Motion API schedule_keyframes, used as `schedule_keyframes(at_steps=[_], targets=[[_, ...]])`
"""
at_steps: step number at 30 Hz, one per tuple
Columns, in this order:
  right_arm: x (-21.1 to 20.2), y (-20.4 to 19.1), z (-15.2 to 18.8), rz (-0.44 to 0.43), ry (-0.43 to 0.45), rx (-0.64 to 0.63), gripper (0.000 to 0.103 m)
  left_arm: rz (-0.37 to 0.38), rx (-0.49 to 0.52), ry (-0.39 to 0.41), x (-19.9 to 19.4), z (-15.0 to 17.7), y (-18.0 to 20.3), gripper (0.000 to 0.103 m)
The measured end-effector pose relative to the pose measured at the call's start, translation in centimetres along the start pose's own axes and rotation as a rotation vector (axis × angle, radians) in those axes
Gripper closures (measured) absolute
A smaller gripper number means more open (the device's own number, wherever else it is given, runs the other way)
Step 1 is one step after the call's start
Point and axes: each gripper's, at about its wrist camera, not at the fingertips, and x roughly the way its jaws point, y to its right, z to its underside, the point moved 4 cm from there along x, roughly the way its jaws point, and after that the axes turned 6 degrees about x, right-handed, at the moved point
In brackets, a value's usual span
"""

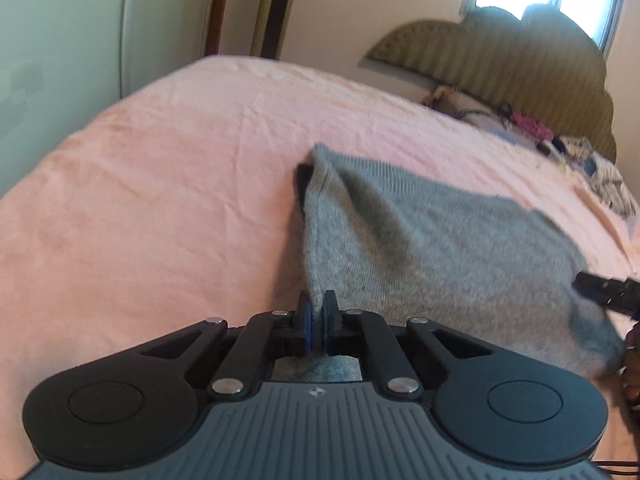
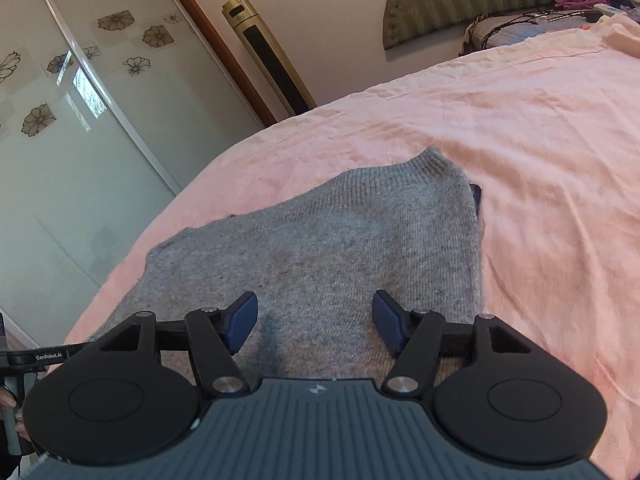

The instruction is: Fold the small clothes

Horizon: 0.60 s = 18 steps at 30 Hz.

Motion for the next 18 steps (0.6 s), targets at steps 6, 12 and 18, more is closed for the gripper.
schedule_keyframes(at_steps=[6,12,18], targets=[[-0.3,1.1,0.3,-0.061,0.031,0.031,0.039,-0.132,-0.090,-0.076,-1.2,3.9,-4.0,0.099],[-1.1,0.6,-0.3,-0.027,0.010,0.092,0.036,0.028,-0.195,-0.005,-2.9,2.7,-3.5,0.075],[-5.4,-0.5,-0.3,-0.061,0.061,0.163,0.014,0.096,-0.320,0.028,-2.2,3.0,-3.7,0.023]])
